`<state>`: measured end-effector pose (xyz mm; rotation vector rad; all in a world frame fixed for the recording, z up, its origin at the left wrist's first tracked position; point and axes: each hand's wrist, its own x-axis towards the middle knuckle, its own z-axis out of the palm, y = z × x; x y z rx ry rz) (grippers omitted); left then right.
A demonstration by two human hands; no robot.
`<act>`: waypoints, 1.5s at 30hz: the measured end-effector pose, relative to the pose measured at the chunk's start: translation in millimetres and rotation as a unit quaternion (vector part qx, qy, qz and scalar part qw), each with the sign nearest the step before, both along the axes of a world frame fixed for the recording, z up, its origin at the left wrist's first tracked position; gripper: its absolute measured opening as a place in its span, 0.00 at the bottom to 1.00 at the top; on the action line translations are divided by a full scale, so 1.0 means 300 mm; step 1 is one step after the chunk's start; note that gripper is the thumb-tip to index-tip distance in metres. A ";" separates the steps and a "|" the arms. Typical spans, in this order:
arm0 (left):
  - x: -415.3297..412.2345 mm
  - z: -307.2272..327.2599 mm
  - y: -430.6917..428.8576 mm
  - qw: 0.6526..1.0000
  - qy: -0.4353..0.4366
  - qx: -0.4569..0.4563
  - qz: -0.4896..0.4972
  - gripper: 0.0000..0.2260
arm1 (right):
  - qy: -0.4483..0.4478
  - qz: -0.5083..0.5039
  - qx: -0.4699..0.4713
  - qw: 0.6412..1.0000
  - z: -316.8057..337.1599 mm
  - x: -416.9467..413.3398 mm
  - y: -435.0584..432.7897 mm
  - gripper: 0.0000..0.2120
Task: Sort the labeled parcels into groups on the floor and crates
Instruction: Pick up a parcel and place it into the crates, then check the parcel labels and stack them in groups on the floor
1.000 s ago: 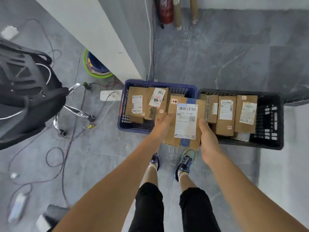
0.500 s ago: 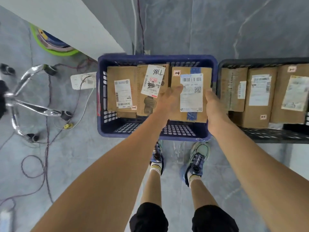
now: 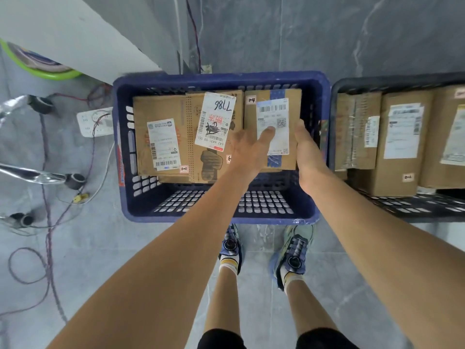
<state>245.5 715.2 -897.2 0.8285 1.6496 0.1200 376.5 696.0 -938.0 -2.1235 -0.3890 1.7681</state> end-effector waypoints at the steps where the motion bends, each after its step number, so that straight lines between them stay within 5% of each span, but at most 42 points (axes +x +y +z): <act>1: 0.003 0.001 -0.010 0.999 -0.013 -0.021 0.023 0.28 | 0.006 0.017 0.008 1.000 -0.009 -0.003 -0.006 0.25; 6: 0.012 0.009 -0.053 0.994 -0.050 -0.084 0.047 0.26 | 0.018 0.032 -0.023 0.999 -0.021 0.004 0.005 0.41; 15: 0.029 0.066 -0.059 0.987 -0.053 -0.112 0.104 0.28 | 0.018 0.055 -0.008 0.998 0.032 0.026 0.047 0.34; 20: 0.047 0.221 -0.040 0.981 -0.087 -0.073 0.157 0.26 | 0.063 0.031 0.048 0.996 0.231 0.016 0.038 0.29; 25: 0.087 0.524 0.031 0.978 -0.107 -0.033 0.178 0.45 | 0.108 -0.023 0.120 0.987 0.580 0.062 0.069 0.26; 29: 0.131 0.901 0.118 0.975 -0.139 0.019 0.175 0.34 | 0.111 -0.032 0.185 0.976 0.930 0.129 0.114 0.41; 45: 0.301 2.031 0.142 0.937 -0.265 0.229 0.010 0.41 | -0.018 -0.148 0.409 0.900 2.134 0.417 0.031 0.41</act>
